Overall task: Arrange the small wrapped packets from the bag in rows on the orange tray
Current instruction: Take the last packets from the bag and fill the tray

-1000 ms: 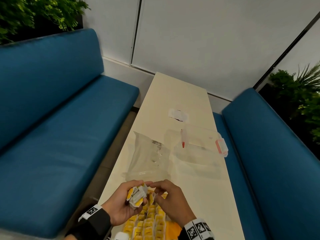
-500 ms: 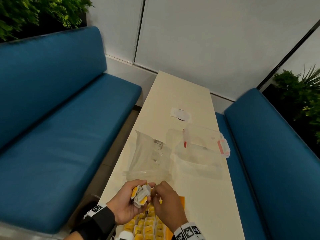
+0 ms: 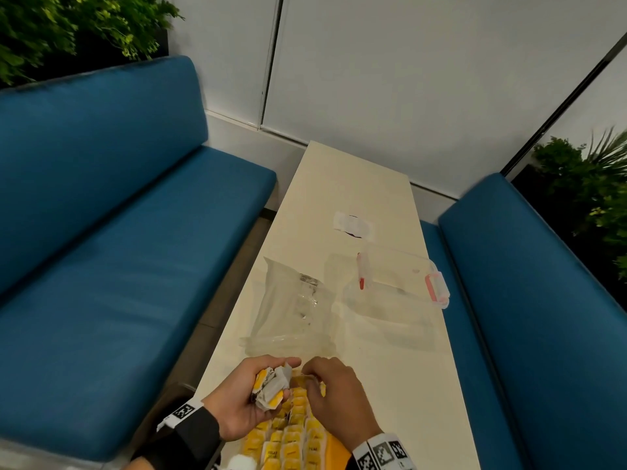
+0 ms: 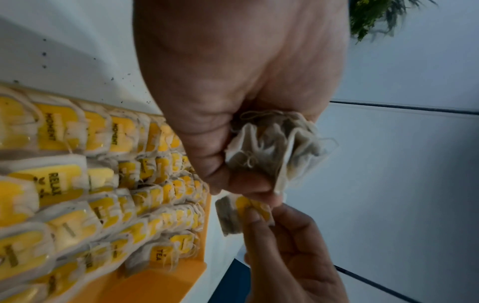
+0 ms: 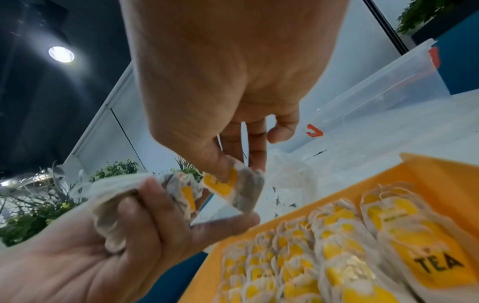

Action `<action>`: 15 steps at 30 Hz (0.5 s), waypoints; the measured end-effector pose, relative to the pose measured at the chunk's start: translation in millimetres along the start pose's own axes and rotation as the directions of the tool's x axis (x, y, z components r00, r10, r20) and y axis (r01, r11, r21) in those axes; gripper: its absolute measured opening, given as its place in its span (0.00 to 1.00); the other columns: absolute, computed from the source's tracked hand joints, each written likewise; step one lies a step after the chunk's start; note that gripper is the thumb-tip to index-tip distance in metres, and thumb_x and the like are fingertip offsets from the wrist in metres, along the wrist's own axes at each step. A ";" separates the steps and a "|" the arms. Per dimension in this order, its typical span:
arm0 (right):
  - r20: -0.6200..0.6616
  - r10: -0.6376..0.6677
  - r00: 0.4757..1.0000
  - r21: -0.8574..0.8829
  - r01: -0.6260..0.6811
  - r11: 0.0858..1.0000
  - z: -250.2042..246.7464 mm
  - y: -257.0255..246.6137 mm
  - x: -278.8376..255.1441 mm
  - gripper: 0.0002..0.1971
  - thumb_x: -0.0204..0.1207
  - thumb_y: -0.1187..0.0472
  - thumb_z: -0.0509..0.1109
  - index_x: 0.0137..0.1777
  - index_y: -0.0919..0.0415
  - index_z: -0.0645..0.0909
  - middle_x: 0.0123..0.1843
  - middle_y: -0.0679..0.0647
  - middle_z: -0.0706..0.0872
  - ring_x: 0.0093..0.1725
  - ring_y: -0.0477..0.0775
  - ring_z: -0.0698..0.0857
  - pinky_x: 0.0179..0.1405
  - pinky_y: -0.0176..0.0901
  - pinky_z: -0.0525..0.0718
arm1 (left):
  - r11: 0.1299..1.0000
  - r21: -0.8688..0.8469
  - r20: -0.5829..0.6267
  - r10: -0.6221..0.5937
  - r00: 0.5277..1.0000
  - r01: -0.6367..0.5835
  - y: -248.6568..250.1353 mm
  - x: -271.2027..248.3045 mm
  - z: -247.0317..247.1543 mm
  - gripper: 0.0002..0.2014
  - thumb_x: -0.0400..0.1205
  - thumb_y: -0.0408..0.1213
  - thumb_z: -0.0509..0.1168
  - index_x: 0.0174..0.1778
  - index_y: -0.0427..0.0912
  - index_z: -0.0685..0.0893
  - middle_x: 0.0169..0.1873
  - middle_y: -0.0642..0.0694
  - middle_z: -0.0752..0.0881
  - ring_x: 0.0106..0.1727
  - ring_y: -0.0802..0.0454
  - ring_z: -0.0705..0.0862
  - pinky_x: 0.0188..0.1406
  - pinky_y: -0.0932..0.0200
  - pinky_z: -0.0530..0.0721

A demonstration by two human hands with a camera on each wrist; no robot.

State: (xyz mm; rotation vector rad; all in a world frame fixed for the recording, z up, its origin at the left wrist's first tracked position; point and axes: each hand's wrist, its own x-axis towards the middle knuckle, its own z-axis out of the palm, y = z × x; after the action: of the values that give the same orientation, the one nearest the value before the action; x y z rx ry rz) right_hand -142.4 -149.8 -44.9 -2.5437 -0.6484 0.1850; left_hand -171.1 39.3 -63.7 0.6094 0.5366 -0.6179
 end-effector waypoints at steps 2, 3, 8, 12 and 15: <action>-0.048 0.047 0.998 0.053 -0.044 0.998 -6.7 1.1 -0.1 0.04 0.75 0.57 0.68 0.46 0.46 0.82 0.41 0.34 0.78 0.48 0.41 0.80 0.52 0.38 0.78 | 0.998 0.061 -0.030 0.019 0.999 -0.017 0.3 0.2 -1.1 0.16 0.82 0.37 0.67 0.62 0.35 0.91 0.49 0.32 0.87 0.30 0.45 0.85 0.29 0.58 0.88; -0.078 0.080 0.994 0.109 -0.071 0.991 -10.2 3.1 -0.1 0.04 0.72 0.59 0.70 0.42 0.47 0.82 0.41 0.37 0.80 0.47 0.42 0.81 0.49 0.36 0.79 | 0.995 0.096 -0.045 0.030 0.999 -0.025 0.8 0.6 -2.0 0.16 0.82 0.38 0.67 0.62 0.36 0.91 0.56 0.30 0.89 0.32 0.46 0.85 0.31 0.58 0.88; 0.014 0.295 0.955 0.306 -0.285 0.909 -31.4 22.3 -1.3 0.07 0.67 0.65 0.76 0.33 0.52 0.84 0.36 0.50 0.88 0.36 0.42 0.84 0.40 0.38 0.84 | 0.976 0.212 -0.062 0.062 0.996 -0.047 2.2 -1.7 -5.6 0.14 0.84 0.39 0.66 0.59 0.37 0.93 0.63 0.36 0.90 0.35 0.46 0.86 0.36 0.56 0.85; 0.073 0.366 0.928 0.211 -0.373 0.903 -34.4 41.2 -10.0 0.14 0.69 0.70 0.71 0.38 0.46 0.85 0.36 0.48 0.87 0.32 0.41 0.81 0.33 0.33 0.80 | 0.962 0.270 -0.071 0.059 0.996 -0.038 -1.1 -1.2 -15.9 0.15 0.82 0.39 0.67 0.58 0.36 0.93 0.62 0.39 0.91 0.48 0.40 0.84 0.47 0.50 0.84; 0.110 0.374 0.921 0.091 -0.384 0.919 -32.5 47.3 -20.6 0.14 0.72 0.66 0.70 0.36 0.42 0.83 0.39 0.45 0.88 0.34 0.38 0.83 0.35 0.28 0.80 | 0.954 0.299 -0.106 0.066 0.992 -0.032 -4.7 -2.2 -21.0 0.14 0.85 0.39 0.65 0.56 0.37 0.94 0.60 0.39 0.91 0.51 0.39 0.83 0.49 0.49 0.83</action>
State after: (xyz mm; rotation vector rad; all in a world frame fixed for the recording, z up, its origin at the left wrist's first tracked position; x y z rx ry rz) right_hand -133.0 -209.9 -40.5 -2.5388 -0.1614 0.4594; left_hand -181.5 50.9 -78.7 0.9452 0.5384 -0.6238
